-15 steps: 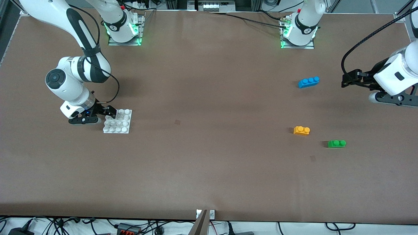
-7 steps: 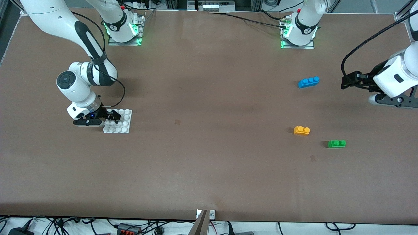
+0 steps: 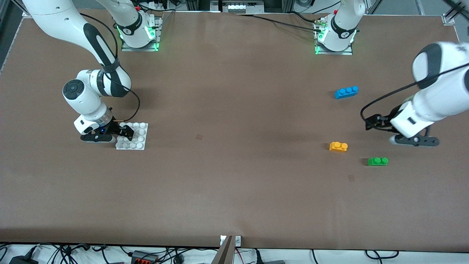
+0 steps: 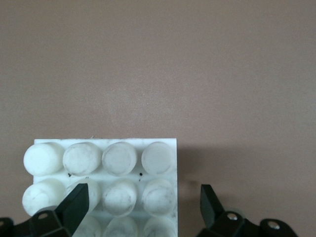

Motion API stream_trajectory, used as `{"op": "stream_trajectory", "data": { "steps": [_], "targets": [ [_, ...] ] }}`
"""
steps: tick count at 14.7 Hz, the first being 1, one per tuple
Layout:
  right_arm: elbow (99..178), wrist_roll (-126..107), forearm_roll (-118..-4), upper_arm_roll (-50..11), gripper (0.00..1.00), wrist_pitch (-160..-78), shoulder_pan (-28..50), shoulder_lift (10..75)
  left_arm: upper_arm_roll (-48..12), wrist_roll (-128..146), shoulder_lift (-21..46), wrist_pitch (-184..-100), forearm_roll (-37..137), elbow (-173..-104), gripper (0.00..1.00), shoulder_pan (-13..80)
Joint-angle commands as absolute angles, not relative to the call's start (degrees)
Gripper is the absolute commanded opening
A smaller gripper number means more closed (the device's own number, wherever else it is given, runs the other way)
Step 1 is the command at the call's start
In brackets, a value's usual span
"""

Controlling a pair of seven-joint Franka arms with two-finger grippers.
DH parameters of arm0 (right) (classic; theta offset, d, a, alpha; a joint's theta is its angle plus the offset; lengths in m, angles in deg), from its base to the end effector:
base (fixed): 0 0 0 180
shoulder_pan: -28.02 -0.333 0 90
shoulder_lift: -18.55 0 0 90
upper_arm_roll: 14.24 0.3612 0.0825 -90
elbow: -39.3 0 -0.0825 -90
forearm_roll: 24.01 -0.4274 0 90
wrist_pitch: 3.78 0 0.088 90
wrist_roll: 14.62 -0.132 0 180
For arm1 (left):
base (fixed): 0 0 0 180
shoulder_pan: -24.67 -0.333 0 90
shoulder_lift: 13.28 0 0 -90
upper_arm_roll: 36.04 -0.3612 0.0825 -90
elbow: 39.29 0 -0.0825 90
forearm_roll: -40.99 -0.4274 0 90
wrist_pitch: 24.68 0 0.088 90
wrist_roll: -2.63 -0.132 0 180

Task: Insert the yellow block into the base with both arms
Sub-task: 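Move the right gripper to the white base while the left gripper reaches the yellow brick, then grasp the white base with the right gripper while the left gripper grasps the yellow brick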

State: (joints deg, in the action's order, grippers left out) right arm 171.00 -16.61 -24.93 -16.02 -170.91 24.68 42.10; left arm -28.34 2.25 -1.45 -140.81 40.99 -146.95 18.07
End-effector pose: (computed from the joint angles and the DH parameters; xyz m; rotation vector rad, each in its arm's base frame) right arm 0.5869 0.0145 0.1666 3.1241 -0.0295 0.3257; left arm 0.6474 -0.0089 0.3952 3.1129 -0.0370 -0.0887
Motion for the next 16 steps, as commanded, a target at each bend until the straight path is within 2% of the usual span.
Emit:
{"op": "stream_trajectory", "data": {
  "steps": [1, 5, 8, 11, 16],
  "targets": [
    [171.05, -16.81, -24.72, -15.47, 1.0, -170.87, 24.85, 41.4, -27.78, 4.66, 1.21, -145.6, 41.61, -148.54, 1.0, 18.43],
    [166.31, -16.55, -24.89, -14.33, 1.0, -159.1, 25.12, 40.88, -27.07, 4.65, 6.13, -149.99, 40.9, -148.8, 1.0, 21.07],
    [166.22, -16.29, -24.89, -14.33, 1.0, -159.0, 25.38, 40.79, -27.07, 4.65, 8.6, -156.5, 40.9, -151.08, 1.0, 21.07],
    [166.22, -16.2, -24.89, -14.33, 1.0, -159.09, 25.38, 41.31, -27.16, 4.56, 9.21, -157.65, 40.81, -151.79, 1.0, 21.24],
    [166.39, -15.85, -24.98, -14.24, 1.0, -159.17, 25.38, 42.89, -27.16, 2.1, 11.76, -164.86, 40.2, -153.63, 1.0, 20.89]
  ]
}}
